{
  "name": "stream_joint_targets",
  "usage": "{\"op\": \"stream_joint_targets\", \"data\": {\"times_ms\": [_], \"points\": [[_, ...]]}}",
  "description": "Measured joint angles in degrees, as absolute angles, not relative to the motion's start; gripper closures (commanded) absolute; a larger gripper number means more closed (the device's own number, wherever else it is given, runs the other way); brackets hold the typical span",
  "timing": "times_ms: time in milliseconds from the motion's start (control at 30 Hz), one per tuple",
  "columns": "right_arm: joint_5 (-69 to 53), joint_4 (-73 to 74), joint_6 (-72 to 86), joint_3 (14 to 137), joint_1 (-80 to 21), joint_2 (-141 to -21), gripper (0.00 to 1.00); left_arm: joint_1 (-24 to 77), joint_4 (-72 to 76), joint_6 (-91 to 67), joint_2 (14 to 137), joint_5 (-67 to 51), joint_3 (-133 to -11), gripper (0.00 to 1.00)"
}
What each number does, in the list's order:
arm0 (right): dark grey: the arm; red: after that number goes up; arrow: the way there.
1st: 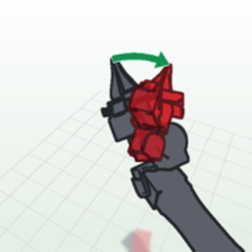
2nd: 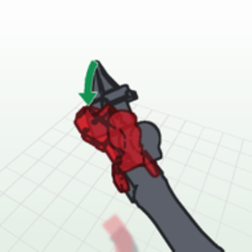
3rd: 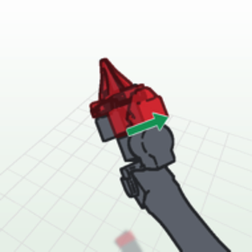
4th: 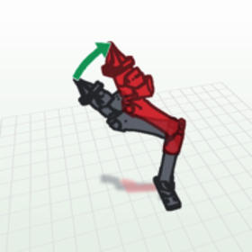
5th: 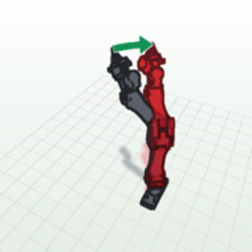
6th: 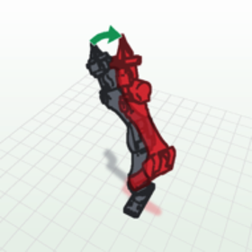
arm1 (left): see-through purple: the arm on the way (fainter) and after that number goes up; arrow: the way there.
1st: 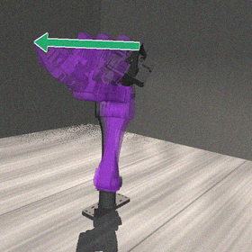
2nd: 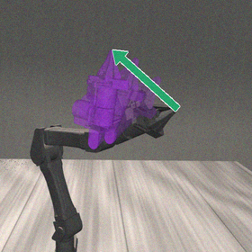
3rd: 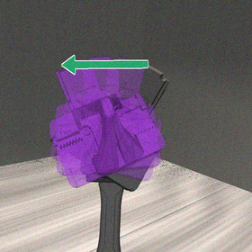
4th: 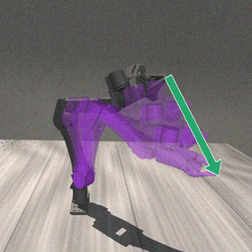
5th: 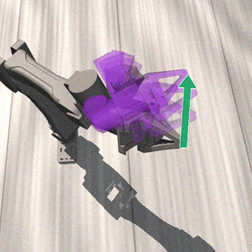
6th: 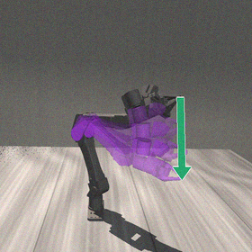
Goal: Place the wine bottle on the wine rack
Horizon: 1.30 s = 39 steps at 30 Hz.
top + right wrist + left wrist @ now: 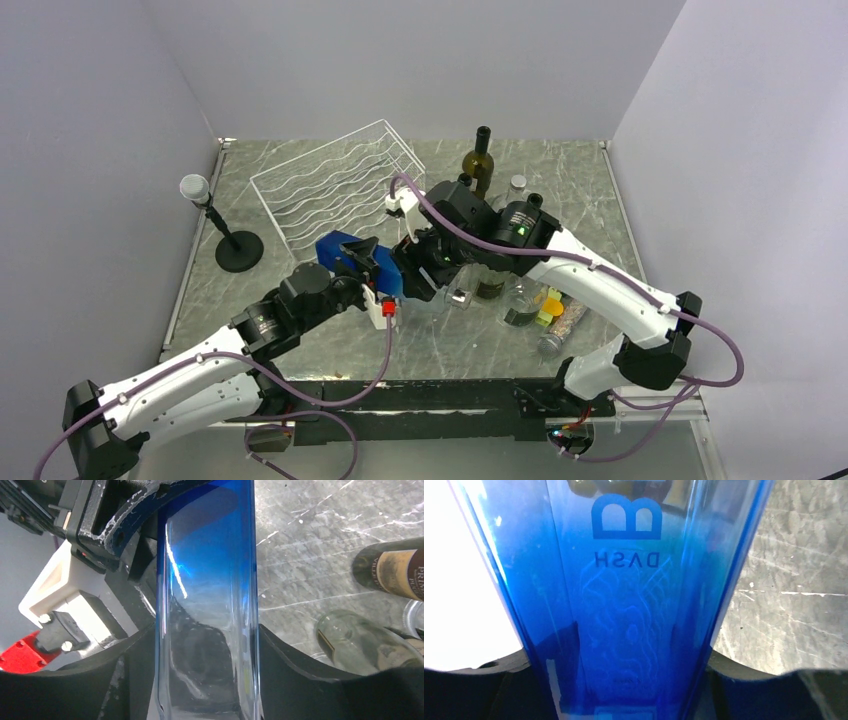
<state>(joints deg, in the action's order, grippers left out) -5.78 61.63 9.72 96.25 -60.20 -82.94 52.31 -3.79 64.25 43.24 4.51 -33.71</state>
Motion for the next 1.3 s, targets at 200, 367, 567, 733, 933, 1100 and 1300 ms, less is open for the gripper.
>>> {"op": "stream_joint_targets", "data": {"times_ms": [200,367,567,733,933,1100,1300], "points": [[-6.15,61.23,10.26,96.12,-59.66,-83.92,0.31,52.31,-1.56,66.61,43.27,6.42,-32.25,0.99],[-6.66,61.45,10.39,95.88,-59.83,-84.62,0.11,52.31,0.34,67.72,43.75,7.57,-32.03,0.99],[-7.53,62.87,10.17,95.7,-59.27,-85.43,0.19,52.18,3.81,70.74,43.81,9.41,-31.59,0.99],[-8.08,63.24,9.67,95.02,-58.74,-85.43,0.65,52.16,3.9,71.79,43.99,9.47,-31.59,0.96],[-7.99,62.59,10.72,94.17,-58.57,-85.38,1.0,52.16,4.23,71.64,45.04,10.0,-31.59,0.76],[-7.44,61.34,11.4,92.68,-58.65,-84.34,1.0,52.16,4.12,71.61,45.23,9.91,-31.59,0.09],[-4.82,58.52,12.86,88.92,-59.7,-81.56,1.0,52.16,5.28,69.14,45.23,10.2,-32.36,0.01]]}}
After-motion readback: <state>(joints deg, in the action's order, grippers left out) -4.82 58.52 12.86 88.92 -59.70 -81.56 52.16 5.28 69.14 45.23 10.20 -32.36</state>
